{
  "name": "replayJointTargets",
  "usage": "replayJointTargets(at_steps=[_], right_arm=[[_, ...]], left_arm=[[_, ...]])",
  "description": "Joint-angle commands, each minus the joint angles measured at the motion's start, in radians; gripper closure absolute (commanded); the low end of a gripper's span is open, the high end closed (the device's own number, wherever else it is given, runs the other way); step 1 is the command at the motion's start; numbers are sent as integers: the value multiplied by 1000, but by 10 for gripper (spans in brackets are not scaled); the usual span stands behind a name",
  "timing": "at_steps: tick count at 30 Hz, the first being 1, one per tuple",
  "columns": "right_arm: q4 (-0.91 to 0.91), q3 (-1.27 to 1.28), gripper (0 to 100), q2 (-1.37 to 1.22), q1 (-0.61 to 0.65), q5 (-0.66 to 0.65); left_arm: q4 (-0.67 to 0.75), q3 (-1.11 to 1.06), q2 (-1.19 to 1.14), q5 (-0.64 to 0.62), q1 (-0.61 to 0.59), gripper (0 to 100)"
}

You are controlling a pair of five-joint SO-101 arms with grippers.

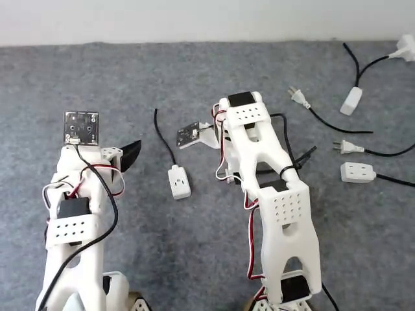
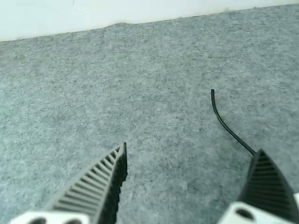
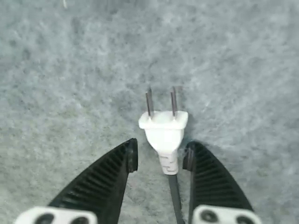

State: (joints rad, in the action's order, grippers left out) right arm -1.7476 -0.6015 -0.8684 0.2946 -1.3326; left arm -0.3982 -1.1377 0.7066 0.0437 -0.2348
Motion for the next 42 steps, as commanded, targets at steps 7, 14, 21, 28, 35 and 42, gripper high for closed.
replayJointTargets(at_steps=[7,14,21,28,35,42], right_arm=[[-44,5,992,-53,5,15],[-44,5,989,-53,4,18],[-44,5,990,-42,4,14],[-48,9,990,136,12,20],[-48,9,990,311,21,20],[-48,9,990,447,73,23]], left_arm=[[29,16,3,5,-5,603],[29,16,3,5,-5,603],[54,12,2,6,-2,603],[77,-4,2,6,0,603],[78,-2,2,6,2,603],[78,2,8,6,41,603]])
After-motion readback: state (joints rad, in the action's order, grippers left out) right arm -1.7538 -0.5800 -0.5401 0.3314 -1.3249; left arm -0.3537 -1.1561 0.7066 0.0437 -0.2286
